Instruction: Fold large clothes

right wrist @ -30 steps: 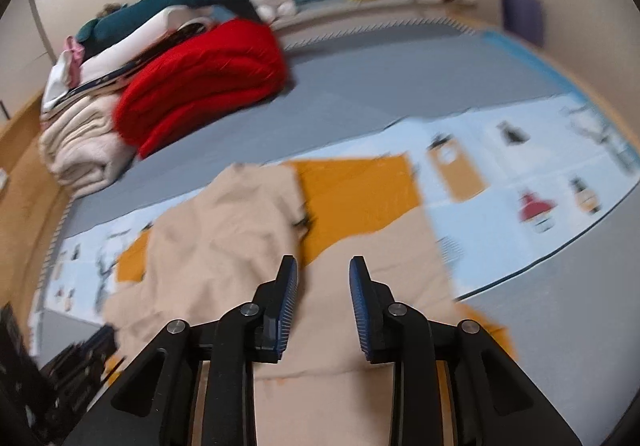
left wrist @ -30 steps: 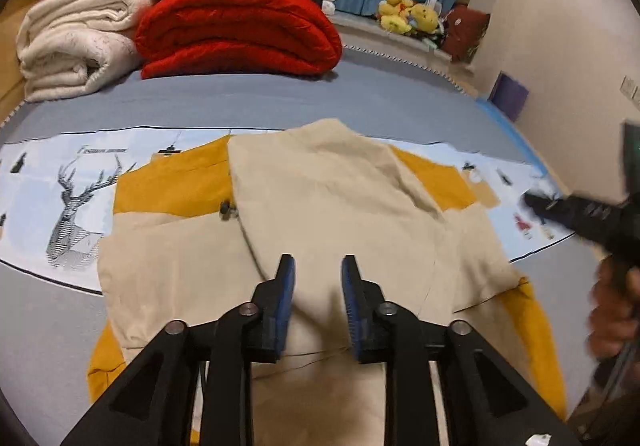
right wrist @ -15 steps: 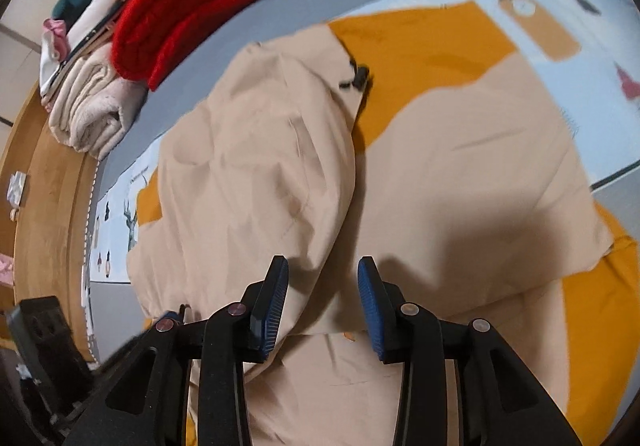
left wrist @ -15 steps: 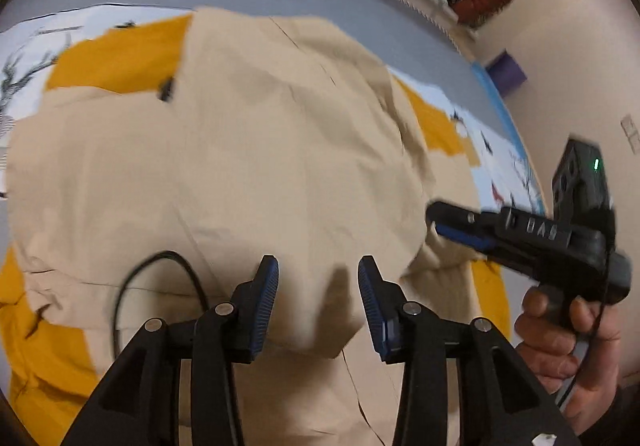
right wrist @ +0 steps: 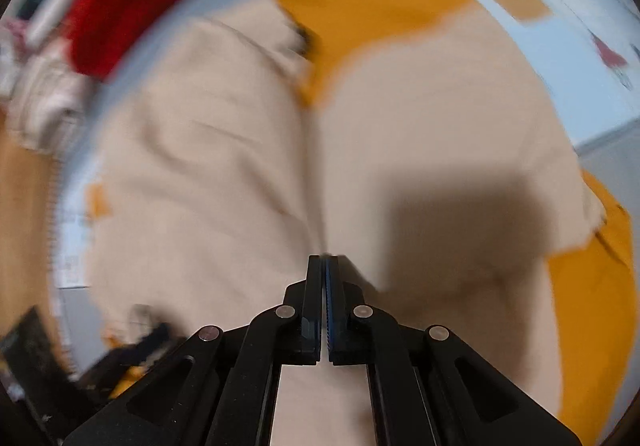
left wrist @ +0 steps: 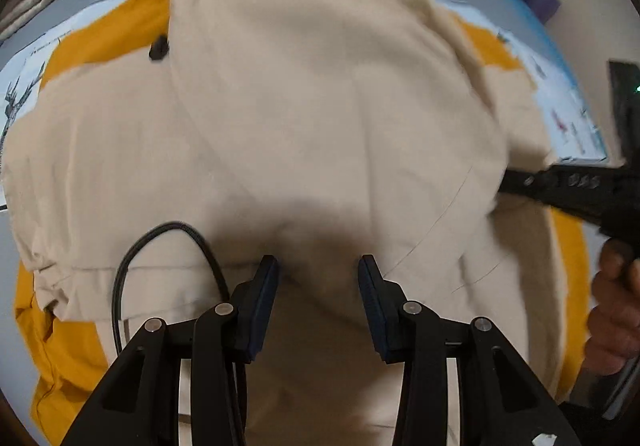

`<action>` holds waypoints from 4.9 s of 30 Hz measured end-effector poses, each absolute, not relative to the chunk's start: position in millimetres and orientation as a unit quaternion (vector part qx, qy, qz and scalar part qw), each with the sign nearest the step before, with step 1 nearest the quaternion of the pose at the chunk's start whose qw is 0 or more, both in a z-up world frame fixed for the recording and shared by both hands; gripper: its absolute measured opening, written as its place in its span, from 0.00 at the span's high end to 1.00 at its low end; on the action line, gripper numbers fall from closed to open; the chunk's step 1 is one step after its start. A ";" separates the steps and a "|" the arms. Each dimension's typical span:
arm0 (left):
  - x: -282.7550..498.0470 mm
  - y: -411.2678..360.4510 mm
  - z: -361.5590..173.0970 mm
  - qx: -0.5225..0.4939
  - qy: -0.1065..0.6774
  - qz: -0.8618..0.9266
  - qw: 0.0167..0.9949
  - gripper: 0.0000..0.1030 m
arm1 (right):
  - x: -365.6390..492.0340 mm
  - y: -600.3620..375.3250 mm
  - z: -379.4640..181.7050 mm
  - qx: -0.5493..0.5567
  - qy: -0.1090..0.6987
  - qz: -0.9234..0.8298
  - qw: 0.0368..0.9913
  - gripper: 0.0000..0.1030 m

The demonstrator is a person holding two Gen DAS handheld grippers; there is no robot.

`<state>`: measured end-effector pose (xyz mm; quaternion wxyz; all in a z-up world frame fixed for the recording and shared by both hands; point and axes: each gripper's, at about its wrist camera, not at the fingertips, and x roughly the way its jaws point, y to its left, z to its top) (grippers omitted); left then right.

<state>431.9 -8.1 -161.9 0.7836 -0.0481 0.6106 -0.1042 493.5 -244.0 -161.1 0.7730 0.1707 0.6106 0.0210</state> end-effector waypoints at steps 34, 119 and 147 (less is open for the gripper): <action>451.3 116.9 -90.1 -0.133 0.507 -0.017 0.852 0.63 | 482.9 -96.3 -139.6 -0.041 0.577 0.238 0.780 0.68; 213.1 173.7 -155.1 -0.057 0.669 -0.072 0.737 0.93 | 218.2 -414.4 -149.7 0.032 0.656 0.095 0.748 0.95; 129.1 202.5 21.5 -0.134 0.486 -0.229 0.833 0.99 | 112.9 -456.9 28.5 0.174 0.454 0.164 0.858 0.98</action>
